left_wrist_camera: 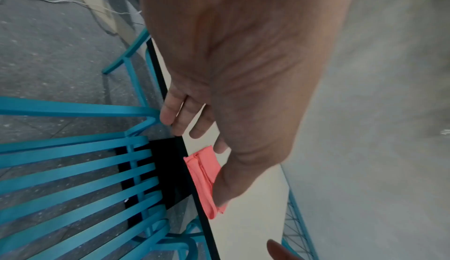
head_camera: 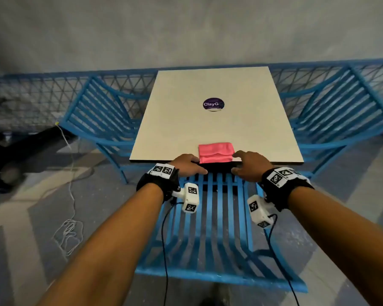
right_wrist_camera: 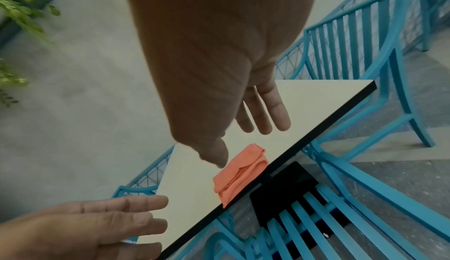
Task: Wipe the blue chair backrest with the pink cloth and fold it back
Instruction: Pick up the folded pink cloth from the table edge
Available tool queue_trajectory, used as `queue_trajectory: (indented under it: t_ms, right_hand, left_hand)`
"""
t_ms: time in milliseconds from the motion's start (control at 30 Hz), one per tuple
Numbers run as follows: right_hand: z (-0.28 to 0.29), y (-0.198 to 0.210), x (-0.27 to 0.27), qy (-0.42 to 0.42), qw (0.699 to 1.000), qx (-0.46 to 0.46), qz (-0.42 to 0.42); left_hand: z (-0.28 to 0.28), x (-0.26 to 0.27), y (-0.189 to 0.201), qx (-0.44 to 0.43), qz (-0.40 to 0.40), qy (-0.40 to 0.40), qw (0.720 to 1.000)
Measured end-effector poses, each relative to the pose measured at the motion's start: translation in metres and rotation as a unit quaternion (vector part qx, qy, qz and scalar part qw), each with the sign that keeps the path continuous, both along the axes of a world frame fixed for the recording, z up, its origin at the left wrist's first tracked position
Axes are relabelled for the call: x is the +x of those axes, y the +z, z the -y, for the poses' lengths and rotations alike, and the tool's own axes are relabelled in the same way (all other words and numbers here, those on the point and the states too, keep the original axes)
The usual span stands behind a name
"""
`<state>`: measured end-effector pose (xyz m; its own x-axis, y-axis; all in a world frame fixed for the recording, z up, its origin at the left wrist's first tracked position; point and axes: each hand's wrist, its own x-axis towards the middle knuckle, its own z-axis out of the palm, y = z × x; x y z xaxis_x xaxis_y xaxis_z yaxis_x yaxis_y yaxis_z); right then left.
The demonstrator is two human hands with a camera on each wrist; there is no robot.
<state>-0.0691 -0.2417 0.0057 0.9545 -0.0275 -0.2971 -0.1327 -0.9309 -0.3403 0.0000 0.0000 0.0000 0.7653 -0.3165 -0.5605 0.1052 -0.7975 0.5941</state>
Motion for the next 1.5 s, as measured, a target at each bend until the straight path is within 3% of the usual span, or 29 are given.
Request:
queue_trajectory:
  t_ms: [267, 567, 733, 867, 1167, 1267, 1433, 1500]
  right_hand:
    - [0.009, -0.047, 0.027, -0.024, 0.999, 0.0, -0.044]
    - [0.016, -0.099, 0.055, -0.076, 0.995, 0.027, 0.061]
    - [0.014, -0.124, 0.057, -0.033, 0.995, 0.004, 0.099]
    - [0.015, -0.144, 0.059, 0.006, 0.997, -0.017, 0.081]
    - [0.021, -0.167, 0.085, -0.016, 0.996, -0.038, 0.08]
    - [0.022, -0.173, 0.094, -0.011, 0.997, -0.034, 0.072]
    - [0.019, -0.177, 0.105, -0.034, 0.995, -0.019, 0.09]
    - [0.02, -0.178, 0.11, -0.062, 0.994, 0.001, 0.095]
  left_hand:
    - [0.016, 0.028, -0.044, -0.001, -0.056, 0.027, 0.998]
    - [0.037, 0.054, -0.104, 0.017, 0.046, 0.054, 0.997]
    - [0.043, 0.063, -0.122, -0.028, 0.019, 0.081, 0.996]
    - [0.047, 0.064, -0.135, -0.048, -0.009, 0.081, 0.996]
    - [0.058, 0.07, -0.155, -0.091, 0.042, 0.161, 0.982]
    - [0.064, 0.072, -0.161, -0.097, 0.061, 0.225, 0.968]
    - [0.07, 0.078, -0.16, -0.12, 0.046, 0.32, 0.939]
    - [0.071, 0.081, -0.158, -0.128, 0.034, 0.324, 0.937]
